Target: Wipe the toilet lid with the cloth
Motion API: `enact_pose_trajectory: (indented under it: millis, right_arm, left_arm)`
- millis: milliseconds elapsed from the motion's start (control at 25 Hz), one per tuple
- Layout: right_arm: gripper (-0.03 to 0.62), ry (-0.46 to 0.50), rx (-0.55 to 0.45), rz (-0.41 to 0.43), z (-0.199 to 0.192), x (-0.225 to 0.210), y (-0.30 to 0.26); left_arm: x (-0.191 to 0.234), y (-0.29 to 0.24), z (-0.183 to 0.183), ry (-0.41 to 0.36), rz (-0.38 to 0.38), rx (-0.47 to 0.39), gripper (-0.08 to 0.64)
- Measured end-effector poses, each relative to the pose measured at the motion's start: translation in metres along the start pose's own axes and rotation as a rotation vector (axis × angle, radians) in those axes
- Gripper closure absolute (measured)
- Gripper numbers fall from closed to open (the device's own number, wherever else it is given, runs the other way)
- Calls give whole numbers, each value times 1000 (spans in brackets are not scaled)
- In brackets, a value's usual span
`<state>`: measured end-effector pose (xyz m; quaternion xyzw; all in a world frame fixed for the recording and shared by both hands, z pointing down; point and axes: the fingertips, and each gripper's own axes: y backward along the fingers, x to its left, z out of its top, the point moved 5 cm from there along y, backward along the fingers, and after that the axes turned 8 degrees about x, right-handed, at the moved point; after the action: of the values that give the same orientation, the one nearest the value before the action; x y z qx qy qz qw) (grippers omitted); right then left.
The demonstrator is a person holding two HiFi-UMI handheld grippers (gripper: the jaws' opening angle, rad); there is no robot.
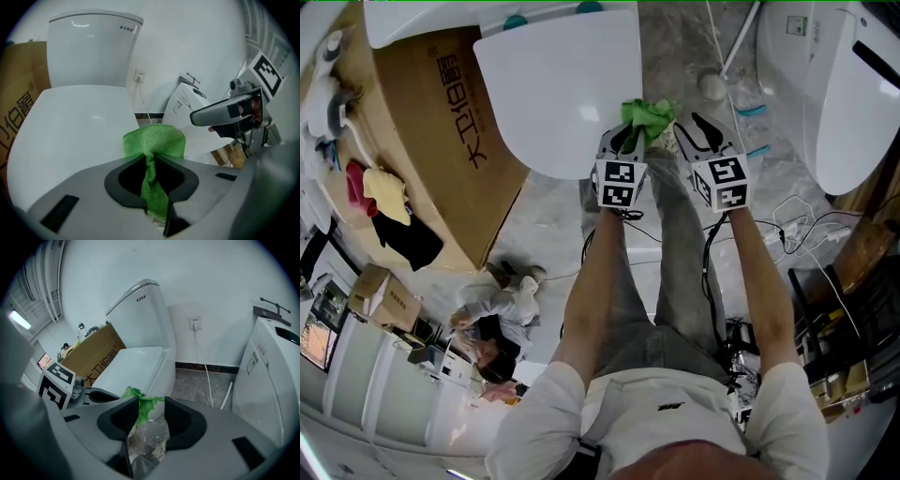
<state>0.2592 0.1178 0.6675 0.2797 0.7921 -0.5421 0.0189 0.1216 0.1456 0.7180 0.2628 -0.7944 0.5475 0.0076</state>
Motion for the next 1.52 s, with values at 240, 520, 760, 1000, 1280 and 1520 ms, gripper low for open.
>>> enact_pose_trajectory:
  millis: [240, 520, 760, 1000, 1280, 1520]
  right_arm:
    - [411, -4, 16, -13, -3, 24, -7]
    - [411, -17, 26, -30, -1, 58, -21]
    - [411, 7, 34, -20, 9, 88, -37]
    - [411, 33, 43, -11, 23, 115, -53]
    - [411, 55, 59, 0, 34, 143, -69]
    - [411, 86, 75, 18, 43, 160, -79]
  left_arm:
    - [22, 15, -16, 13, -21, 4, 488]
    - [59, 36, -34, 5, -19, 12, 487]
    - [93, 54, -46, 9, -10, 13, 487]
    - [127, 70, -56, 15, 5, 10, 486]
    - [162, 88, -68, 51, 34, 3, 486]
    - [186, 103, -79, 88, 68, -4, 486]
